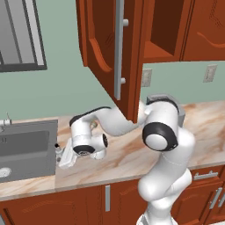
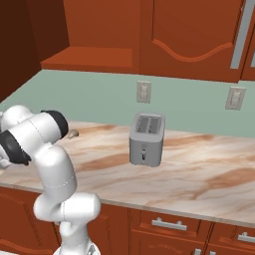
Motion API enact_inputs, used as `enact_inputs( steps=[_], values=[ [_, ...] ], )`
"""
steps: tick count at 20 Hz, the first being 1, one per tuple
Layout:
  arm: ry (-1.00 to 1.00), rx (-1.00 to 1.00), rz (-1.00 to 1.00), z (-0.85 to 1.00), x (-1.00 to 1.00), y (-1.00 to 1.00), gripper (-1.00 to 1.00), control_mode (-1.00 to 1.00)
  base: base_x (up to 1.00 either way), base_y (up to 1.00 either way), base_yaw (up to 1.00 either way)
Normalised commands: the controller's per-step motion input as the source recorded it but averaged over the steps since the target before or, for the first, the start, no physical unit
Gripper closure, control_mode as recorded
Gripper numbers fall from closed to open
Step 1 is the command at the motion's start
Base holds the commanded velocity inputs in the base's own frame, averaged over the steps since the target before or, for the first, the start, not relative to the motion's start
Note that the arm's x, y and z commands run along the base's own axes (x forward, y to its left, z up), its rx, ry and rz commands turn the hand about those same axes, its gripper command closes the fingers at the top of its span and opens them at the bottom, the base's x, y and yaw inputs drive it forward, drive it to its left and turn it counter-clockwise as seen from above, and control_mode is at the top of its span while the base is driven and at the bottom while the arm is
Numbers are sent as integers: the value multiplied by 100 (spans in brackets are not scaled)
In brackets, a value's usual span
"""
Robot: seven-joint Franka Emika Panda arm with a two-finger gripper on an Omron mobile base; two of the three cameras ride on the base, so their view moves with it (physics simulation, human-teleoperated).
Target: Open the cabinet. Pick the soap dispenser and place it next to the sink. Then close the cabinet.
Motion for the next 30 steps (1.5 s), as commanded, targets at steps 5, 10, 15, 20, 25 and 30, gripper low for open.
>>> enact_inputs(
  steps=[5, 10, 15, 20, 25, 30],
  values=[
    [0, 0, -1, -24, -11, -30, 100, -100, 0, 0, 0],
    [0, 0, -1, -22, -9, -32, 100, -100, 0, 0, 0],
    [0, 3, 0, -23, -9, -34, 100, -100, 0, 0, 0],
    [0, 2, 0, -21, -4, -25, 100, -100, 0, 0, 0],
    [0, 4, 0, -19, -3, -29, 100, -100, 0, 0, 0],
    [0, 3, 0, -19, 0, -18, -100, -100, 0, 0, 0]
  ],
)
